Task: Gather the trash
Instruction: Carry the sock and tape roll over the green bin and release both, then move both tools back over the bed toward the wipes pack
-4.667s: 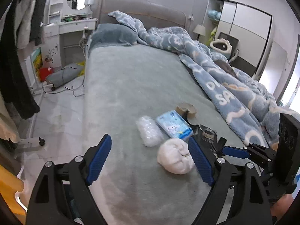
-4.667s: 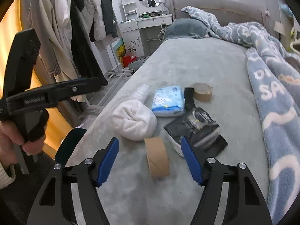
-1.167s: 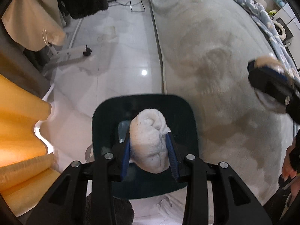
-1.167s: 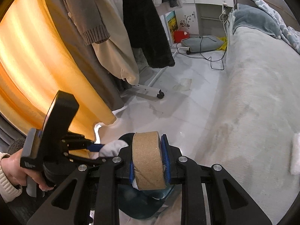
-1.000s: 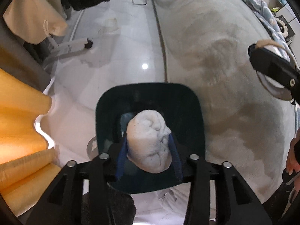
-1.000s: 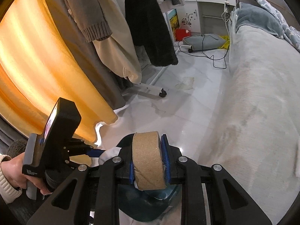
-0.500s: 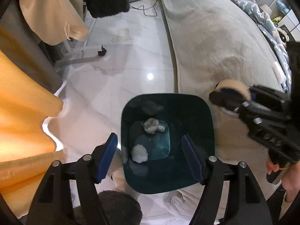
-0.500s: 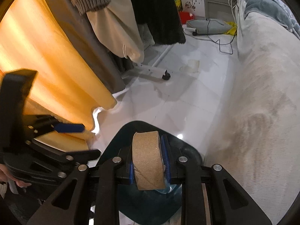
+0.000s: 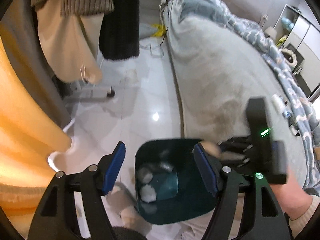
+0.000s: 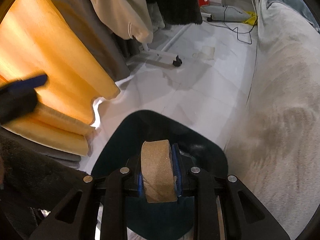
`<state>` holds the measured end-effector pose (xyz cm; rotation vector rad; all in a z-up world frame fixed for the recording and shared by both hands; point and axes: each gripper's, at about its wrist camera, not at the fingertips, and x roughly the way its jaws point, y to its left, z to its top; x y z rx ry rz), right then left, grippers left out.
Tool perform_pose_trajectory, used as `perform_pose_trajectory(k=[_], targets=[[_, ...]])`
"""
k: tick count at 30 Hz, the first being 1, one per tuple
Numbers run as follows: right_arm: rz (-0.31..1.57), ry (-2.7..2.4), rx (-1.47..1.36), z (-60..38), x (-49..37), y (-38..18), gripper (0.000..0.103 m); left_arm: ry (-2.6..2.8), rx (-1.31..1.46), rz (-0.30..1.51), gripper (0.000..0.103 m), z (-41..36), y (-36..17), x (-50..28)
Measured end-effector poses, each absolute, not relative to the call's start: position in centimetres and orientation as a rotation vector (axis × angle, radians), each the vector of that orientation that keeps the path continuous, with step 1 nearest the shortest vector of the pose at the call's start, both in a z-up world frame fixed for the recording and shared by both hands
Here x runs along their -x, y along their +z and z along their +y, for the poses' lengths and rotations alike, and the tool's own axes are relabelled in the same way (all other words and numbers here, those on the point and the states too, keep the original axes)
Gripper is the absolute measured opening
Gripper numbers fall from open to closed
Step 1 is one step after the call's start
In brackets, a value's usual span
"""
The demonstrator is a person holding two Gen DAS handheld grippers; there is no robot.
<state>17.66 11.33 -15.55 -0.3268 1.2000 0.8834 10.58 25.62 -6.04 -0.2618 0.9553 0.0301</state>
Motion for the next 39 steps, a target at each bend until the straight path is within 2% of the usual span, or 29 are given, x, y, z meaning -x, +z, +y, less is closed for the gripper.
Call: perform_pose_trajectory(k=[15, 21, 22, 26, 29, 39], targets=[[1.278, 0.891, 0.433, 12.5, -15.9, -18.3, 0.025, -0.001, 0.209, 0.745, 0.062, 23.9, -1.6, -9.4], [1.321, 0.878, 0.493, 12.8, -15.1, -19.8, 0.026, -0.023, 0.162, 0.694, 0.061, 22.5, -0.5, -9.1], [1.327, 0.876, 0.501, 12.8, -15.0, -20.0, 0.028, -0.027, 0.162, 0.691, 0.061, 22.3, -0.4, -9.1], [1.33, 0.869, 0.523, 12.9, -14.5, -20.3, 0.056, -0.037, 0.161, 0.676, 0.061, 21.5, 0.0, -9.2], [1.314, 0.87, 0.52, 12.9, -14.4, -19.9, 0.064, -0.042, 0.161, 0.664, 0.061, 21.3, 0.3, -9.0], [1.245, 0.877, 0.454, 11.8, -14.5, -17.0, 0.066, -0.05, 0.163, 0.626, 0.061, 19.6, 1.5, -9.6]])
